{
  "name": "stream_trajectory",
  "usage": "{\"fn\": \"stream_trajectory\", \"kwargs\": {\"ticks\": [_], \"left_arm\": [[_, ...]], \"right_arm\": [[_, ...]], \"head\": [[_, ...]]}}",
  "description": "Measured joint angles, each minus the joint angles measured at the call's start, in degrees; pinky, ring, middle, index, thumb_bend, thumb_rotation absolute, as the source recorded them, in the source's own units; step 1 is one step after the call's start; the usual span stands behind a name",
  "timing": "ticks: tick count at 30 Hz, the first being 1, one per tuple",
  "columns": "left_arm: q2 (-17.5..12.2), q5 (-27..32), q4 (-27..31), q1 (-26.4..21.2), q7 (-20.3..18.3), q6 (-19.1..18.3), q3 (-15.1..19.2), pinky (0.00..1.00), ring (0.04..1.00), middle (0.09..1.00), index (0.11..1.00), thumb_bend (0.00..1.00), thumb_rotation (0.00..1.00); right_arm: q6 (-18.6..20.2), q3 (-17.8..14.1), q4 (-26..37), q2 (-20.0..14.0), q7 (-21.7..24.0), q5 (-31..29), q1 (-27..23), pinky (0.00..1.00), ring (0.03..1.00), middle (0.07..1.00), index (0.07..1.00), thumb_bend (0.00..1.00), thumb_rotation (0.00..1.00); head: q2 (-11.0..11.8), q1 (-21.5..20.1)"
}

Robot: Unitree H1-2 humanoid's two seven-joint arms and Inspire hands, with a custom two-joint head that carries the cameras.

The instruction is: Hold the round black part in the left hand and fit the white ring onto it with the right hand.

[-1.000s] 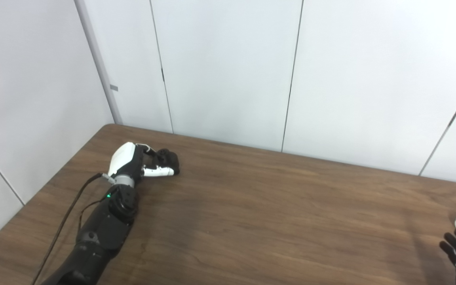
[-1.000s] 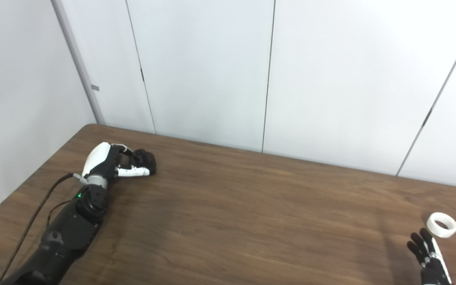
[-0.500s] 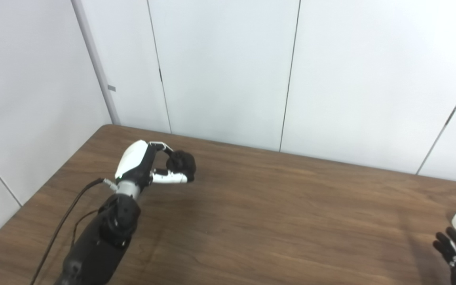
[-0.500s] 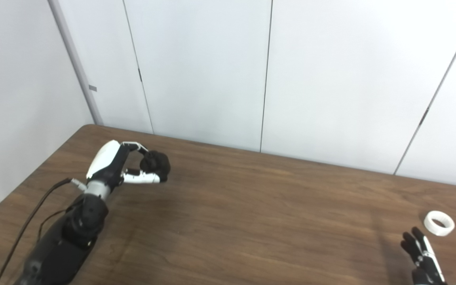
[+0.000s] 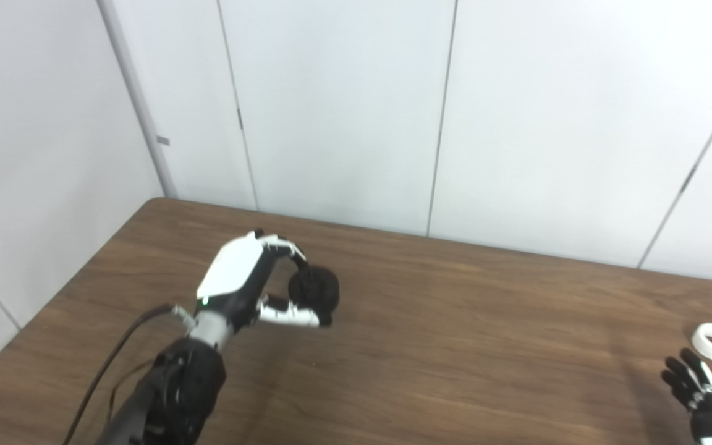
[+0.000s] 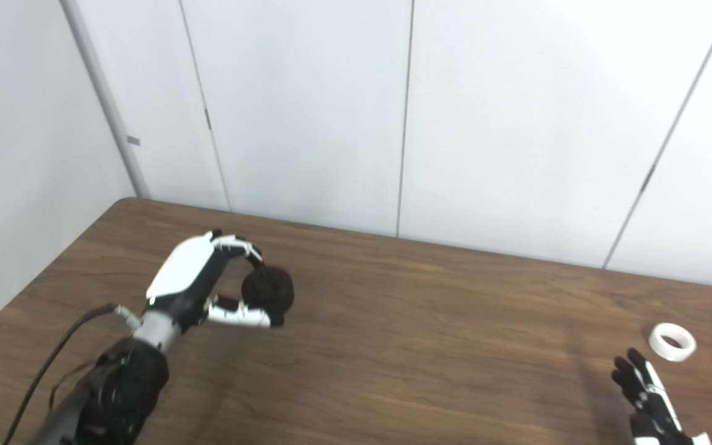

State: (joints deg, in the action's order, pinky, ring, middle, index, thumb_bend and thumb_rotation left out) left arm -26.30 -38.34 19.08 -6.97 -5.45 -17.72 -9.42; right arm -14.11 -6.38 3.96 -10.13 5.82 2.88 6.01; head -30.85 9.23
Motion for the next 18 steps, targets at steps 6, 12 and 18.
{"fn": "stream_trajectory", "kwargs": {"ticks": [6,12,18], "left_arm": [[2.8,-4.8,2.0,3.4,-0.2,2.8,-2.5,1.00,0.887,0.761,0.483,0.52,0.06],[6.6,-8.3,3.6,4.9,-0.3,5.1,-5.3,1.00,0.893,0.766,0.482,0.52,0.05],[9.9,-10.5,3.6,6.1,-0.4,7.5,-7.1,1.00,0.909,0.781,0.483,0.52,0.05]], "right_arm": [[0.5,1.1,1.5,1.1,-0.9,2.1,0.7,0.90,0.889,0.905,0.917,0.60,1.00],[3.5,2.4,3.6,3.2,-2.0,3.8,1.8,0.91,0.889,0.902,0.918,0.61,1.00],[6.2,3.2,4.6,4.6,-3.0,5.3,1.9,0.91,0.885,0.898,0.913,0.56,1.00]], "head": [[-2.7,-2.5],[-5.0,-4.8],[-7.2,-7.7]]}}
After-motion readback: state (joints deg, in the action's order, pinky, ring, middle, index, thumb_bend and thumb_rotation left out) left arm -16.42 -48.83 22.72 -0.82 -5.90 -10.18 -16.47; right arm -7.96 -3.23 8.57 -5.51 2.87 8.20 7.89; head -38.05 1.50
